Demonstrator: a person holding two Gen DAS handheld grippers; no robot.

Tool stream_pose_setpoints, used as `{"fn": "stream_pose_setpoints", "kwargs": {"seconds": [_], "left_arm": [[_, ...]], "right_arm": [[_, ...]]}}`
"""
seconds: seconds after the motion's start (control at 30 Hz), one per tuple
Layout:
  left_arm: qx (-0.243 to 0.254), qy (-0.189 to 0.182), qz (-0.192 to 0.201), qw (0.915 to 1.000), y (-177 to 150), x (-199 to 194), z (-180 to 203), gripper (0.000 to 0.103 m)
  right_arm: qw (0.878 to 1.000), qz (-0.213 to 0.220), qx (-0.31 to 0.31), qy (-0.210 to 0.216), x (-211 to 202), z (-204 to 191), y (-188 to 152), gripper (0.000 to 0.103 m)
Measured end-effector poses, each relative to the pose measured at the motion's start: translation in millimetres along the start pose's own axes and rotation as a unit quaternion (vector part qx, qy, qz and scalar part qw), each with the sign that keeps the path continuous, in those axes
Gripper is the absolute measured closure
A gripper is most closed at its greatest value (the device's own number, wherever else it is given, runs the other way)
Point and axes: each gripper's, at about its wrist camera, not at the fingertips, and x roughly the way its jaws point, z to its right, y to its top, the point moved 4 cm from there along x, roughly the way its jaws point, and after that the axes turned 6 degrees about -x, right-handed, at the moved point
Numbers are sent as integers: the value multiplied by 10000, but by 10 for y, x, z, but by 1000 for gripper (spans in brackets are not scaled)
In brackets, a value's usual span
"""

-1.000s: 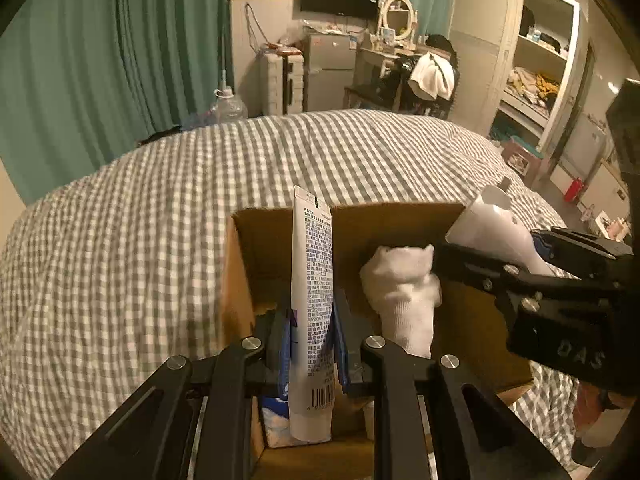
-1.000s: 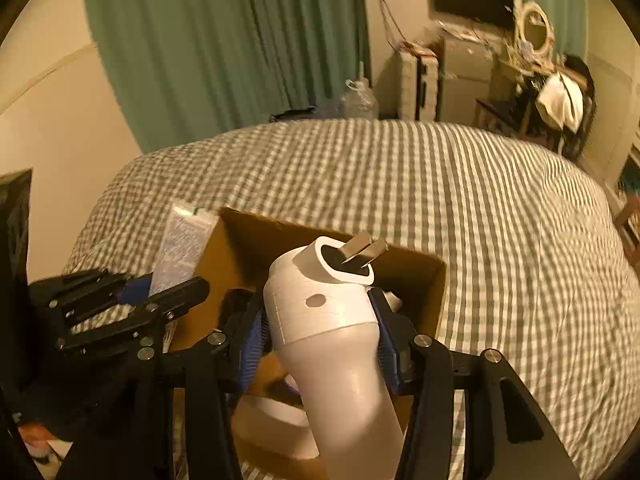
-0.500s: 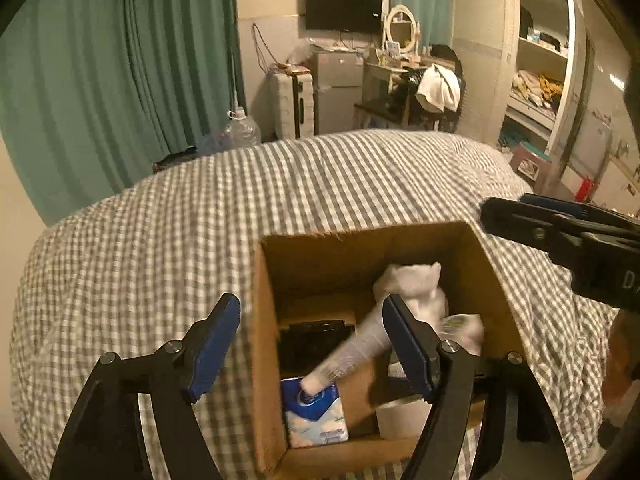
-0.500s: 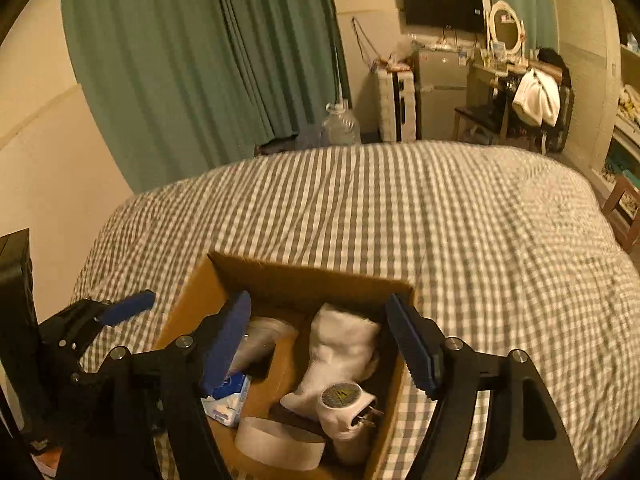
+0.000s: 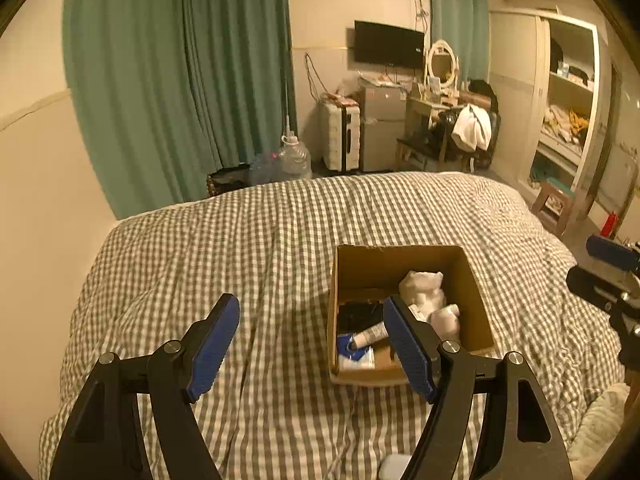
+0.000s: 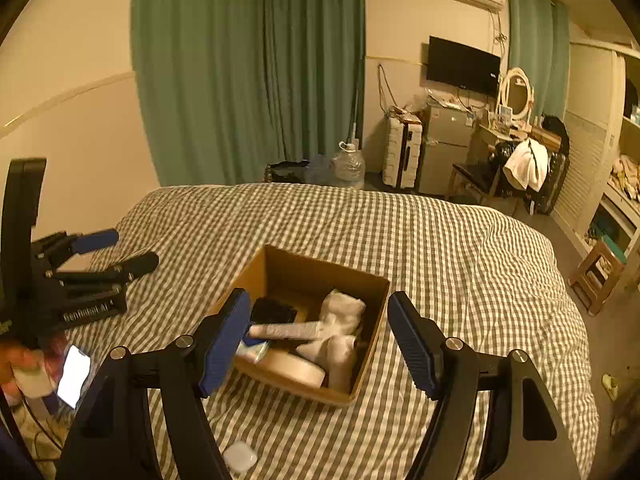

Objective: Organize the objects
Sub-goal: 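Move both tools back to the last items on the bed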

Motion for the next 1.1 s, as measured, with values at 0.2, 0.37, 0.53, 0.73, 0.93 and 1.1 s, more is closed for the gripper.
{"fn": "stream_pose_setpoints", "kwargs": {"seconds": [0.2,0.37,0.53,0.73,0.93,1.1], "left_arm": [[-66,299,11,9995,-427,-288,-119,26],[-105,475,-186,9986,-1015,-126,-131,26],[107,544,-506,9972,-1635,172,7,26],[252,295,-925,9950,-2253,394,285,26],[259,-298,-1250,9914,-2655,380,633,26],[472,-340,-1630,9849,-3019,581,859,26]], "right_arm": [[9996,-86,-277,62,-236,-297,-310,32],[9987,-301,-318,241,-44,-452,-803,32],[9976,-600,-139,316,288,-510,-1361,32],[9961,-865,102,117,557,-425,-1886,32],[9926,-1180,285,65,636,-301,-2225,32],[9909,-1259,478,94,636,-244,-2425,32]]}}
